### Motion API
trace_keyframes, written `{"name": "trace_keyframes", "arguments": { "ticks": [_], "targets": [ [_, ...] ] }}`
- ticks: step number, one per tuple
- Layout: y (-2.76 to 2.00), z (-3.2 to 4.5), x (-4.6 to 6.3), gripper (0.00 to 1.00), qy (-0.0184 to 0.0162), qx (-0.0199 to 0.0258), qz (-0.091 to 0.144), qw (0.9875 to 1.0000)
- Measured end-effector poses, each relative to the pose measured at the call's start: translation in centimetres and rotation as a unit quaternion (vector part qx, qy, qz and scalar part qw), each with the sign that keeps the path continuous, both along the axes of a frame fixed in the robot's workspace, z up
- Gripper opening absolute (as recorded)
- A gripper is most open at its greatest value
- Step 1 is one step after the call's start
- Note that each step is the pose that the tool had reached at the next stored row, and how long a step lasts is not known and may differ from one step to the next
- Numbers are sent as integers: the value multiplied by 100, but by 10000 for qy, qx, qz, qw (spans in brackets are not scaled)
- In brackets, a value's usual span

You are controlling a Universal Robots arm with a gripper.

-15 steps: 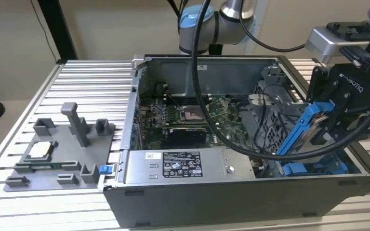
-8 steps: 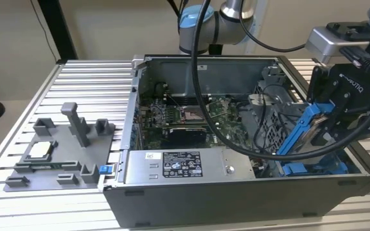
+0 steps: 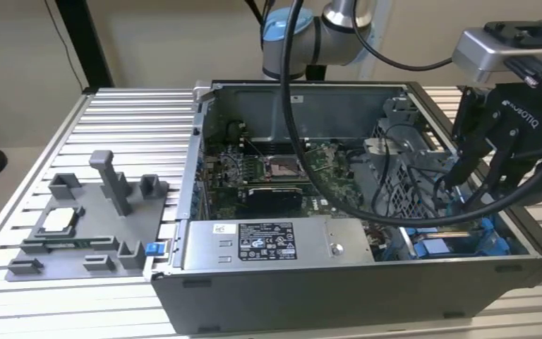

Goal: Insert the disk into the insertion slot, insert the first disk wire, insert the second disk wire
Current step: 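Insert the disk into the insertion slot, then insert the first disk wire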

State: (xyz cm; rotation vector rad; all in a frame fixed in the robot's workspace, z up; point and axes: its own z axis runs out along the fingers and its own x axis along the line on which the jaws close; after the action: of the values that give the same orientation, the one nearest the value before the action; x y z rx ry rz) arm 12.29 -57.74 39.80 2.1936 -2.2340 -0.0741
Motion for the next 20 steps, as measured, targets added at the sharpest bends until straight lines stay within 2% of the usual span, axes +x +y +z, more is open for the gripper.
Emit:
{"name": "trace_keyframes", "arguments": {
  "ticks": [3,4,6,7,8,10,12,14,17,20],
  "targets": [
    [0,82,0,100,1,0,0,10000],
    [4,88,0,100,1,1,0,10000],
    [38,88,1,100,-1,1,1,10000],
    [76,88,1,100,-8,0,1,10000],
    [112,87,0,100,-29,0,1,10000],
    [167,82,1,100,-113,0,9,9999],
    [199,75,0,100,-206,0,27,9998],
    [216,56,0,100,-260,-2,45,9997],
    [233,14,1,100,-273,-14,99,9996],
    [245,-11,0,100,-273,-12,269,9993]
  ]
}}
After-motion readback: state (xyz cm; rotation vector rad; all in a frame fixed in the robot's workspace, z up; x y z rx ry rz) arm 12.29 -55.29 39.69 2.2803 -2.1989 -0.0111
